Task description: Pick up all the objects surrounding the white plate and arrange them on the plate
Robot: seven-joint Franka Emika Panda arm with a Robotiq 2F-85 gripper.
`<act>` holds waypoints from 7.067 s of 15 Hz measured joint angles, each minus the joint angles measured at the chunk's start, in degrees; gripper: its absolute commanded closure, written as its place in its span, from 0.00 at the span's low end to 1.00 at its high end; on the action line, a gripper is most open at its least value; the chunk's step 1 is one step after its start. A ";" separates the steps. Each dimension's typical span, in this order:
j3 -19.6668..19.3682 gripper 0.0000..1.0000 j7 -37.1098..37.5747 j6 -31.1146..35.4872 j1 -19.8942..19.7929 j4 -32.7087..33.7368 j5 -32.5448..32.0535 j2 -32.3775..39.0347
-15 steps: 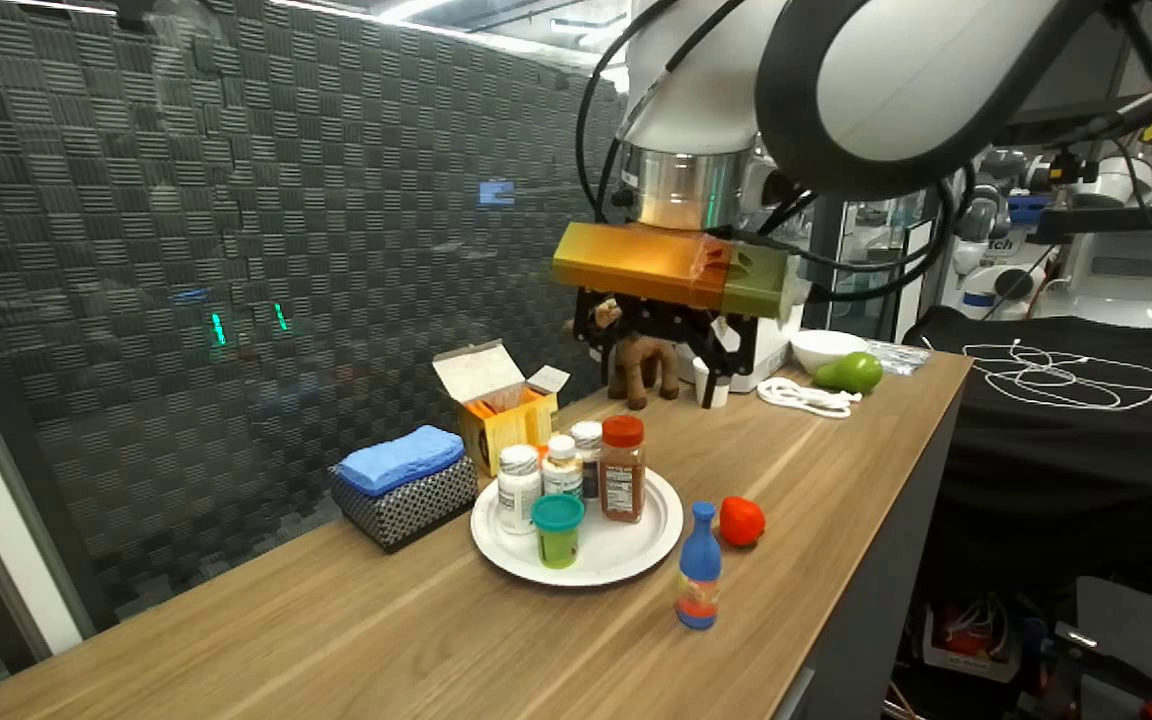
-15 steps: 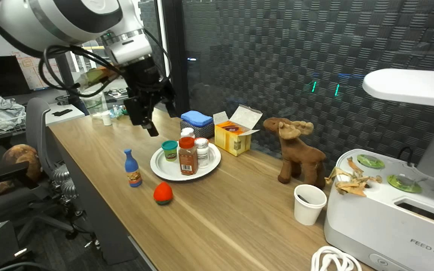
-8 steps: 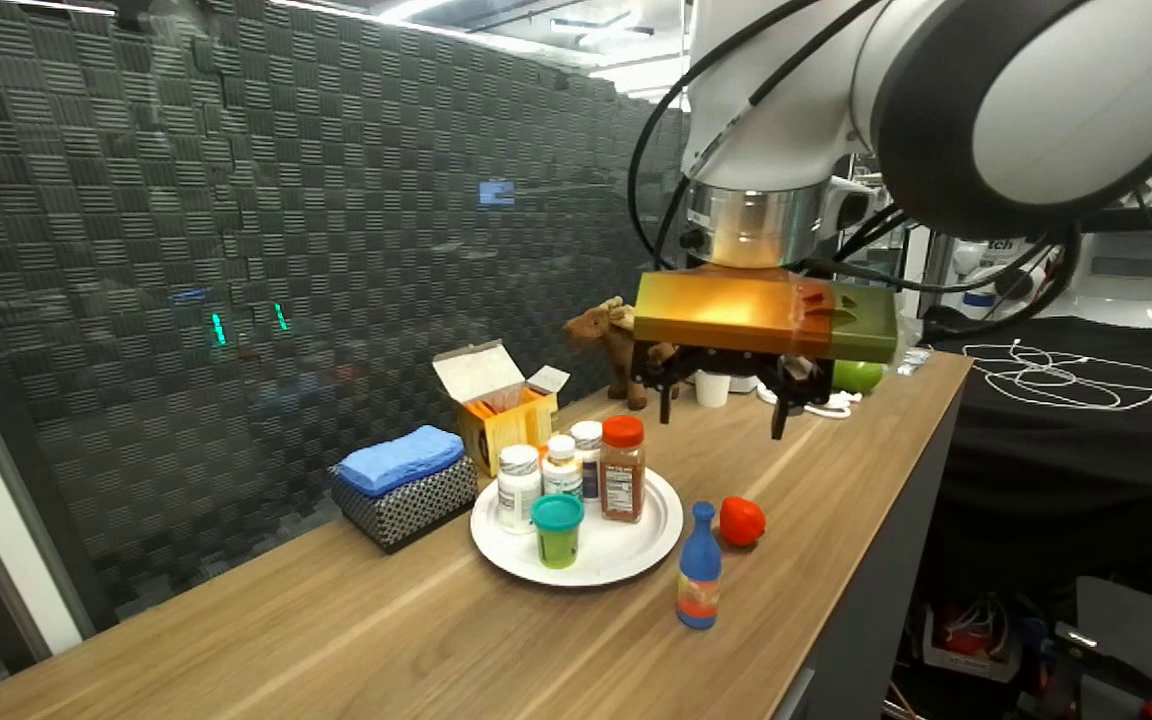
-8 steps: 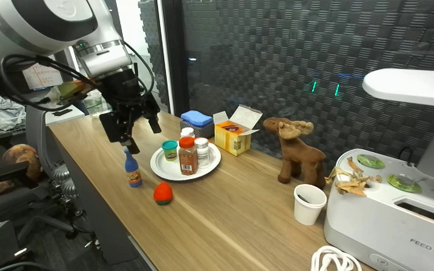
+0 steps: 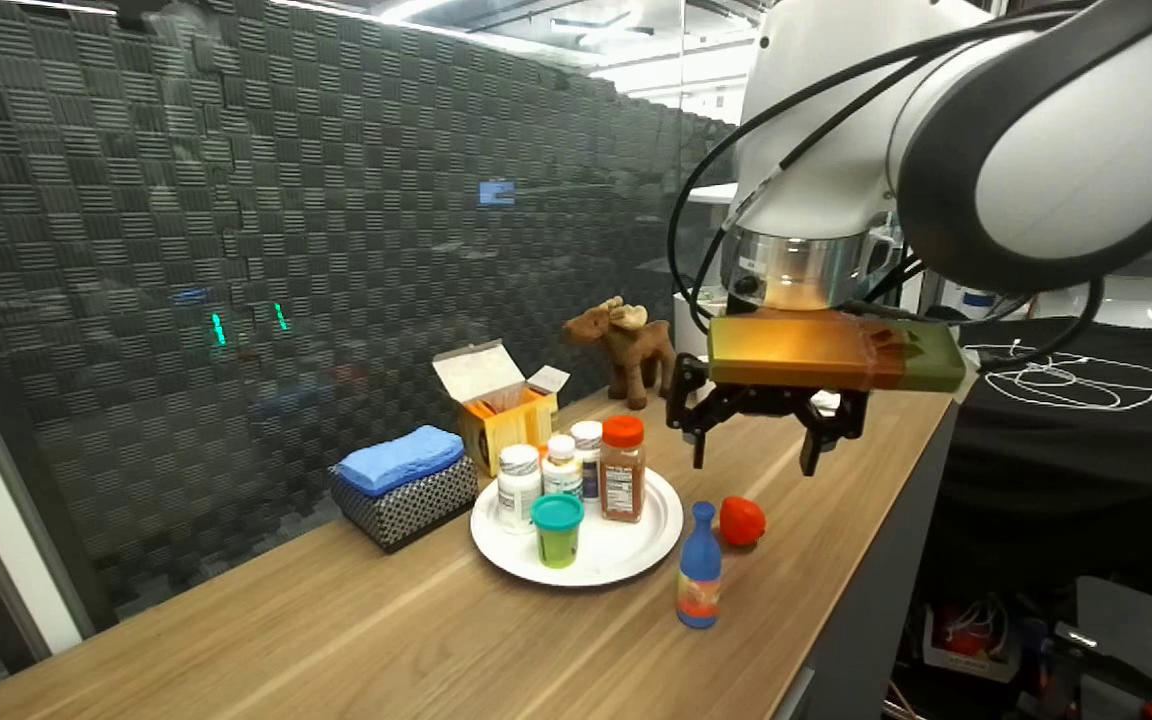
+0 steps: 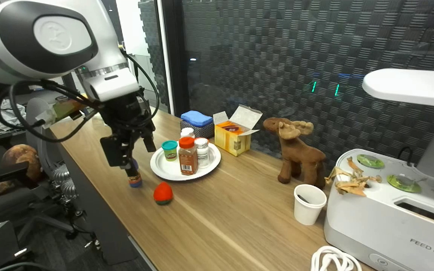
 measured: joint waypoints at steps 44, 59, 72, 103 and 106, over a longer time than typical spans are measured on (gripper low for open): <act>-3.57 0.76 12.91 6.63 0.71 5.78 -3.98 10.77; -3.33 0.76 14.87 11.25 5.21 9.83 -2.55 16.13; -4.23 0.05 14.56 17.25 6.19 12.48 -0.87 20.64; 0.03 0.00 -18.44 -11.16 6.47 4.05 7.99 -8.16; -1.16 0.00 -30.13 -10.71 7.32 4.01 14.96 -8.34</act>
